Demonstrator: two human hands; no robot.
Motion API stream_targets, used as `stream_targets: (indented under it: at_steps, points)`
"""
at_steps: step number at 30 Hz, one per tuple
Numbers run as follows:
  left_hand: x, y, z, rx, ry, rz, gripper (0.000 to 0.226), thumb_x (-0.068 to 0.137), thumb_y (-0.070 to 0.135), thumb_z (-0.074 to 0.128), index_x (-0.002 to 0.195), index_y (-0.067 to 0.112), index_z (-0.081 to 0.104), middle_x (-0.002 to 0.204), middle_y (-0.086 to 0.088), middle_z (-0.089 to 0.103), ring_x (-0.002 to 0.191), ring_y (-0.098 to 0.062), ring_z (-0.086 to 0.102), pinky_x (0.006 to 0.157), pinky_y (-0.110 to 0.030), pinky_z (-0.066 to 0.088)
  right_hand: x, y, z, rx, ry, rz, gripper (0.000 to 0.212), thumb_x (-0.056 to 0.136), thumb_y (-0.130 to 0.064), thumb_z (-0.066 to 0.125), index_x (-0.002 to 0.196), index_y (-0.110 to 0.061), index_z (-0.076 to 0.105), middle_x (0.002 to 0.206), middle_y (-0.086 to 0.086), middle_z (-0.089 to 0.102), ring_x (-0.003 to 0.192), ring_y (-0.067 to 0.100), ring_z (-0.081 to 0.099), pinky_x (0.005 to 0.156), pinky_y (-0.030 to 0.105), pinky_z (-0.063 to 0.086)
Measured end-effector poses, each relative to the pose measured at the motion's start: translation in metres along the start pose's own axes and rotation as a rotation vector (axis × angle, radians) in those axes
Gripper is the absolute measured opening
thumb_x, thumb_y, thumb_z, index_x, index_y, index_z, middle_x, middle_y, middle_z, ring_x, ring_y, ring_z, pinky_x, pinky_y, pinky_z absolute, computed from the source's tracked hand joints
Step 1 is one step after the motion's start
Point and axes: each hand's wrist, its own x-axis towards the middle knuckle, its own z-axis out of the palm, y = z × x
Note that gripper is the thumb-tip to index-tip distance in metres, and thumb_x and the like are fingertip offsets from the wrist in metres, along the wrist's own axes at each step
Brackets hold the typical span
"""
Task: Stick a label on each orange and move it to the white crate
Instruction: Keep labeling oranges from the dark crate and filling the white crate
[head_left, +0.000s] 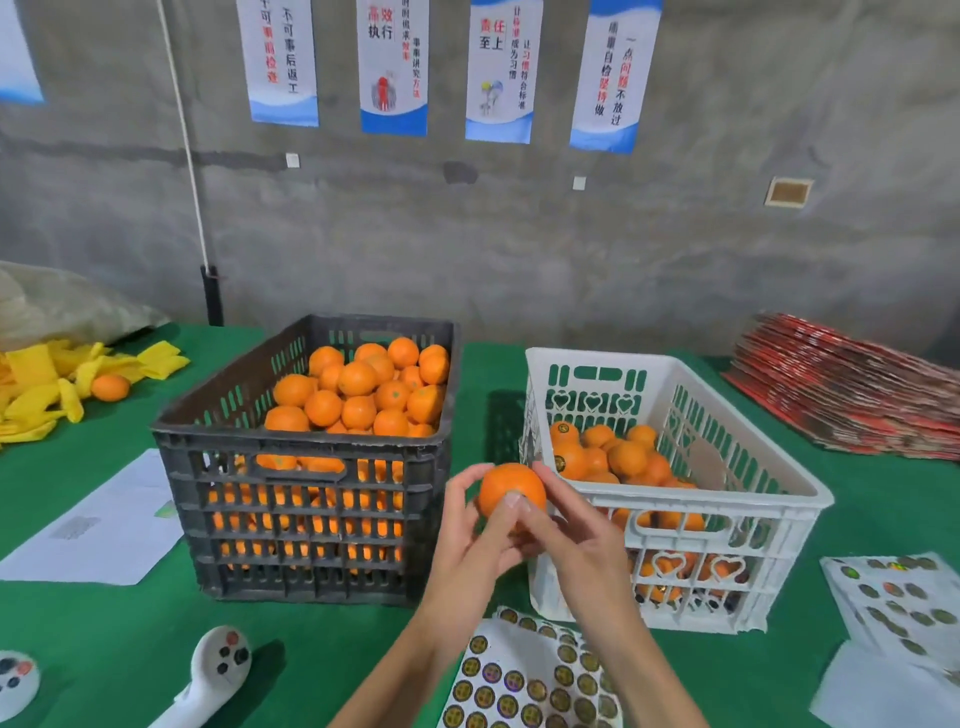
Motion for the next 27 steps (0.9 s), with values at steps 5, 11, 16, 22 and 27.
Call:
stream_targets:
  at_steps: [5, 11, 16, 22, 27]
  points:
    - [0.046, 0.017, 0.041, 0.075, -0.124, 0.000, 0.054, 0.089, 0.043, 0.076, 0.133, 0.028, 0.051, 0.126, -0.011, 0.071, 0.099, -0.040, 0.075, 0.082, -0.045, 0.064, 0.029, -0.031, -0.038, 0.013, 0.075, -0.064, 0.047, 0.083, -0.026, 0.080, 0.128, -0.031, 0.070, 0.122, -0.009, 0.074, 0.112, 0.011, 0.070, 0.090, 0.025, 0.058]
    - [0.087, 0.023, 0.050, 0.406, -0.169, 0.094, 0.025, 0.100, 0.039, 0.064, 0.123, 0.044, 0.053, 0.138, 0.006, 0.057, 0.084, -0.028, 0.078, 0.080, -0.049, 0.065, 0.055, -0.034, -0.075, -0.389, 0.203, -0.246, 0.031, 0.092, -0.035, 0.074, 0.123, -0.033, 0.073, 0.121, -0.017, 0.072, 0.114, -0.002, 0.065, 0.098, 0.027, 0.055]
    - [0.113, 0.060, 0.021, 0.476, 0.001, 0.185, 0.018, 0.105, 0.022, 0.060, 0.122, 0.026, 0.056, 0.130, 0.005, 0.056, 0.092, -0.019, 0.077, 0.075, -0.035, 0.065, 0.074, -0.036, -0.085, -0.658, 0.257, -0.371, 0.021, 0.101, -0.024, 0.064, 0.115, -0.037, 0.071, 0.121, -0.032, 0.062, 0.117, -0.019, 0.052, 0.105, 0.015, 0.041]
    - [0.129, 0.115, -0.064, 1.071, 0.203, 0.292, 0.027, 0.103, 0.027, 0.062, 0.128, 0.018, 0.057, 0.124, 0.004, 0.062, 0.096, -0.014, 0.067, 0.078, -0.027, 0.051, 0.086, -0.029, -0.040, -0.554, 0.109, -0.361, 0.021, 0.102, -0.022, 0.061, 0.117, -0.030, 0.073, 0.121, -0.022, 0.069, 0.117, -0.010, 0.058, 0.095, 0.004, 0.042]
    - [0.142, 0.149, -0.153, 1.488, 0.257, -0.119, 0.041, 0.100, 0.033, 0.064, 0.135, 0.012, 0.053, 0.134, -0.015, 0.062, 0.122, -0.034, 0.059, 0.095, -0.038, 0.048, 0.103, -0.018, 0.024, -0.533, -0.148, -0.313, 0.021, 0.102, -0.028, 0.062, 0.117, -0.035, 0.073, 0.120, -0.027, 0.069, 0.119, -0.007, 0.059, 0.103, 0.017, 0.043]
